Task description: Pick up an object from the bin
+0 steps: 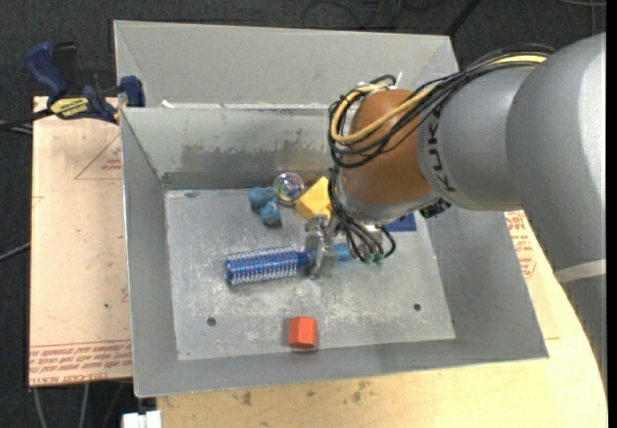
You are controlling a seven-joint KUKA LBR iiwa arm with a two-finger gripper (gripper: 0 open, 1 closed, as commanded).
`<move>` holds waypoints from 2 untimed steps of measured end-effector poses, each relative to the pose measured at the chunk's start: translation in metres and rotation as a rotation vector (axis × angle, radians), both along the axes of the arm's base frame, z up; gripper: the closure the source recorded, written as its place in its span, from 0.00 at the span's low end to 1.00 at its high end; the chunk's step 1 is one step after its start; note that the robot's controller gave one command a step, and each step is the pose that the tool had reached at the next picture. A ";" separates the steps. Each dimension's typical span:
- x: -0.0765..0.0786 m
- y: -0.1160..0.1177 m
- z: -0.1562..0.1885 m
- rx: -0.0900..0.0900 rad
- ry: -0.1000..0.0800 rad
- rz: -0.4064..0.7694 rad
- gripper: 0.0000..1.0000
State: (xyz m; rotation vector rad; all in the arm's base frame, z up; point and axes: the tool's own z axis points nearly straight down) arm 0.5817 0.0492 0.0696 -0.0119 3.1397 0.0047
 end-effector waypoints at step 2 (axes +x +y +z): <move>0.002 0.000 0.077 -0.002 0.000 0.001 1.00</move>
Offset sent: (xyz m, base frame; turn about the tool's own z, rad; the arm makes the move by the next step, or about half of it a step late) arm -0.0002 -0.0004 0.0714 0.0000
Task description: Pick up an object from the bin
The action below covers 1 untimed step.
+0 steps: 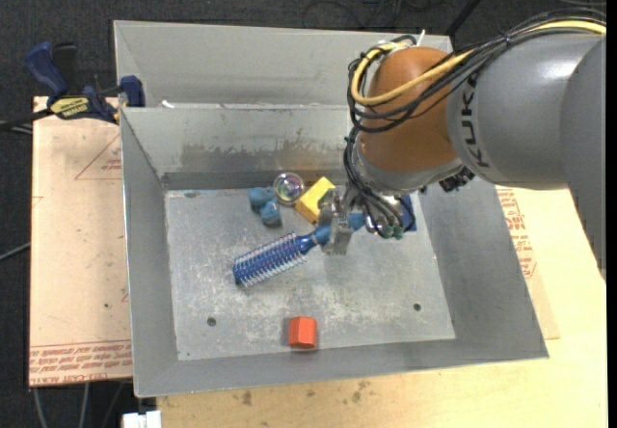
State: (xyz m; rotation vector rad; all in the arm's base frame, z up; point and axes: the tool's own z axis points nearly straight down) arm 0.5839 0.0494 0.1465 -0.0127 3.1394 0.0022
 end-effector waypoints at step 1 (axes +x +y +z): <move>0.001 0.000 0.049 0.000 -0.004 0.000 1.00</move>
Offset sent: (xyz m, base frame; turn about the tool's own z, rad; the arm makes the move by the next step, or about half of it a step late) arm 0.0001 0.0001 0.0464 0.0000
